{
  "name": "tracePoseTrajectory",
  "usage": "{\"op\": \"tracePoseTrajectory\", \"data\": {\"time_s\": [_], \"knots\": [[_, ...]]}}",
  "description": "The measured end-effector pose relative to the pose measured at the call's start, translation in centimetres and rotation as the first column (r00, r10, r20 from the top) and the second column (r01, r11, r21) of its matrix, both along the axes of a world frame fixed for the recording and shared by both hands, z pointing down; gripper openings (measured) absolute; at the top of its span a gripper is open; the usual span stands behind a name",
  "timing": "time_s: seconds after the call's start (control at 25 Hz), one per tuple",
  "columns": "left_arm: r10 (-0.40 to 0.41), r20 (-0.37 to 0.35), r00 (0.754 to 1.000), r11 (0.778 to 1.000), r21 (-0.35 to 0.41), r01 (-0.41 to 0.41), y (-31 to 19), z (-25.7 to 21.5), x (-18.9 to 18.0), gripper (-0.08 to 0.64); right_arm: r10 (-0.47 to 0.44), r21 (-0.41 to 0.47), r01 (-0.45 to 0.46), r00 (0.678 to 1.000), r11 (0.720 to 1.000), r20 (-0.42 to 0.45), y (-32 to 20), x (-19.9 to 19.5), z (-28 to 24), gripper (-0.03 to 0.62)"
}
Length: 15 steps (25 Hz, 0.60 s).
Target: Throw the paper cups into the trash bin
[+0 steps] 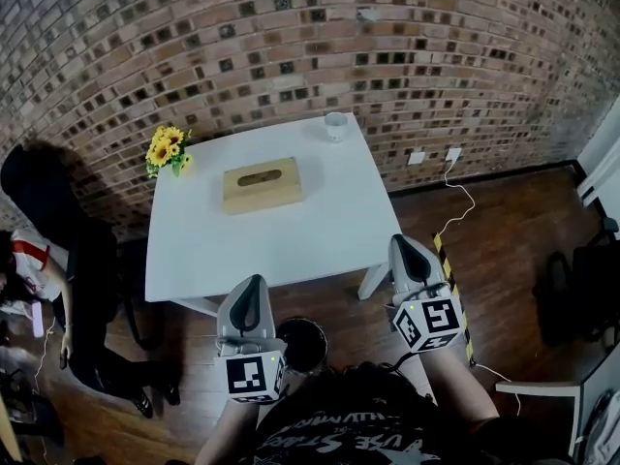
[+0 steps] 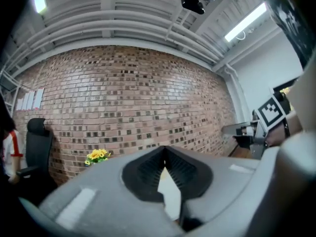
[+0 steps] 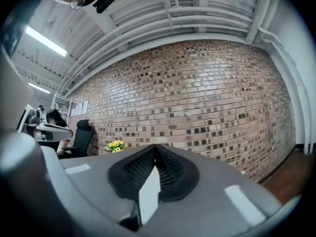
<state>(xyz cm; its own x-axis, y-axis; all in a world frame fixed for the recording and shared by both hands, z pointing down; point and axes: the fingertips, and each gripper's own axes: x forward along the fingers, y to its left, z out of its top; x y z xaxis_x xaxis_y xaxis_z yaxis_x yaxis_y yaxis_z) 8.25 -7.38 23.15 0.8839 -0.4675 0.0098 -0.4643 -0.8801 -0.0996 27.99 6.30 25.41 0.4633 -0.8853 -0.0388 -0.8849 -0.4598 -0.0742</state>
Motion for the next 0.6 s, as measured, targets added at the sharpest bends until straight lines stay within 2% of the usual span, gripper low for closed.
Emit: {"op": "tracePoseTrajectory", "data": {"time_s": [0.16, 0.36, 0.6], "knots": [[0.031, -0.001, 1.000, 0.999, -0.008, -0.031, -1.7, 0.6, 0.9, 0.005, 0.045, 0.012, -0.045, 0.999, 0.999, -0.012, -1.1, 0.9, -0.6, 0.008], [0.048, 0.000, 0.999, 0.998, -0.032, -0.048, -3.3, 1.5, 3.0, 0.005, 0.088, -0.019, -0.088, 0.996, 0.996, 0.011, -2.9, 3.8, 0.3, 0.008], [0.000, 0.002, 1.000, 0.999, -0.045, 0.000, -7.1, 1.9, 7.3, 0.005, 0.054, -0.024, -0.053, 0.996, 0.998, 0.070, -8.6, 9.8, 2.5, 0.008]]}}
